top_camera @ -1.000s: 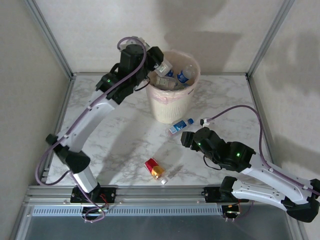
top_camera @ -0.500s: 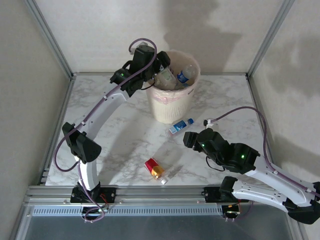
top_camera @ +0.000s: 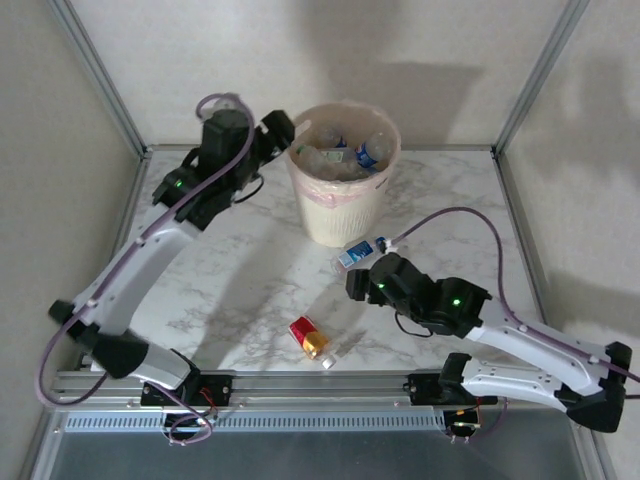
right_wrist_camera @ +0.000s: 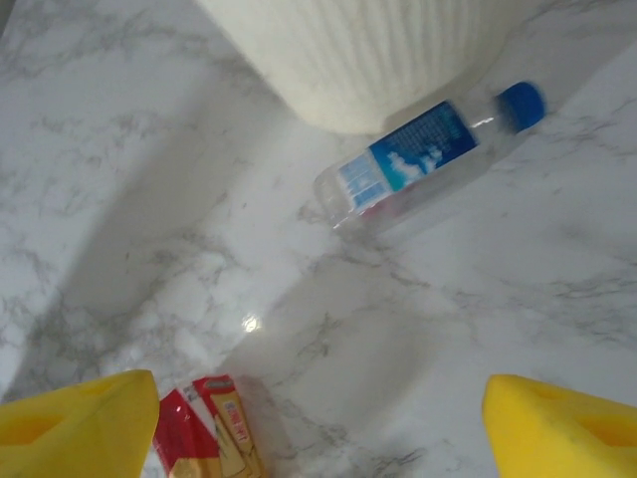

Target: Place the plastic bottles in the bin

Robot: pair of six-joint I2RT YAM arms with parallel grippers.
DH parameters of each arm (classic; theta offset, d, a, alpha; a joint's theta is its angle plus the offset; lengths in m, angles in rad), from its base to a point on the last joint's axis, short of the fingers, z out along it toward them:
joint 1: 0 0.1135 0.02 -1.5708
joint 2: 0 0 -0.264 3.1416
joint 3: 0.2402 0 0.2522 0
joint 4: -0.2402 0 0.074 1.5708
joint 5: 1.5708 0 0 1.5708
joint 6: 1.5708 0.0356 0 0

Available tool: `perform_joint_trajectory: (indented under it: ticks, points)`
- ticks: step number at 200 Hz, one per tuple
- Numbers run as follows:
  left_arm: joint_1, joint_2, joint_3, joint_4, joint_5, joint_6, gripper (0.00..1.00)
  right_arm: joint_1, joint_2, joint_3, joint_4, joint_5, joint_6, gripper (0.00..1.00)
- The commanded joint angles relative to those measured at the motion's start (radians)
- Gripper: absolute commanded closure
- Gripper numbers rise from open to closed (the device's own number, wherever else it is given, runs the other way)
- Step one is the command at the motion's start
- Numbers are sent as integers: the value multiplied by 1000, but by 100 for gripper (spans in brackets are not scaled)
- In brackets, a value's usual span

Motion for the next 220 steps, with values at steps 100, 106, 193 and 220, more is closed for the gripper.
perform_joint_trajectory:
  ticks: [100, 106, 193, 220]
  points:
    - [55, -467, -719, 86, -15, -68, 0, 225, 454, 14, 261, -219, -67, 6]
    - [59, -471, -732, 85, -16, -72, 1, 224, 474, 19, 267, -227, -75, 6]
    - [95, -499, -855, 117, 59, -89, 2, 223, 709, 138, 209, -230, -120, 9]
    - [101, -496, -865, 125, 72, -92, 4, 225, 742, 157, 193, -227, -116, 16]
